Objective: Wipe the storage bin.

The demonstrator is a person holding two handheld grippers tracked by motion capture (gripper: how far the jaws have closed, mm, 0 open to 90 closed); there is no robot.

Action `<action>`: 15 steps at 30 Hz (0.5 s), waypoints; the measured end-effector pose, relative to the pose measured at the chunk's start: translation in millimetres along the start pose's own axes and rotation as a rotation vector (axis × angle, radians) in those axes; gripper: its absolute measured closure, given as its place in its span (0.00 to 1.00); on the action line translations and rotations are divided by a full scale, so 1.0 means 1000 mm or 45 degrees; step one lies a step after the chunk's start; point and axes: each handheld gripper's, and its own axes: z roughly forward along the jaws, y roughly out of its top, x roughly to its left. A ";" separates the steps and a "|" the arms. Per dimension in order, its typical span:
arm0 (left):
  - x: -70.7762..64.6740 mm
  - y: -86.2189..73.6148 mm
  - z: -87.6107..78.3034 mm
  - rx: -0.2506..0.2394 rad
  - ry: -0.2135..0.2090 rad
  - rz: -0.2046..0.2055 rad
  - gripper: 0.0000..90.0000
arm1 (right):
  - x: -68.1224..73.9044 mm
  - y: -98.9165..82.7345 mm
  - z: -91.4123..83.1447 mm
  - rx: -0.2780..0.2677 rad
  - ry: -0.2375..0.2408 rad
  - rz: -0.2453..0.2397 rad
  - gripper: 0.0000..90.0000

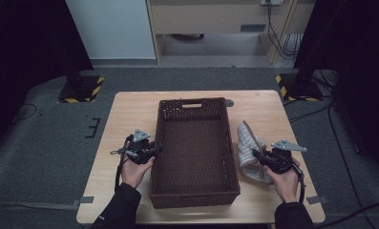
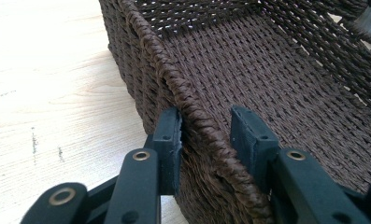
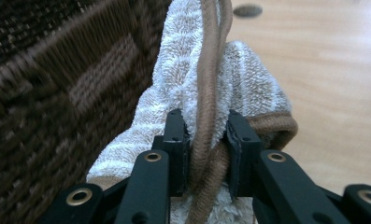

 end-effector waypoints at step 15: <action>-0.009 0.003 0.006 -0.003 0.020 0.040 0.72 | -0.014 0.036 0.002 -0.163 -0.044 -0.005 0.81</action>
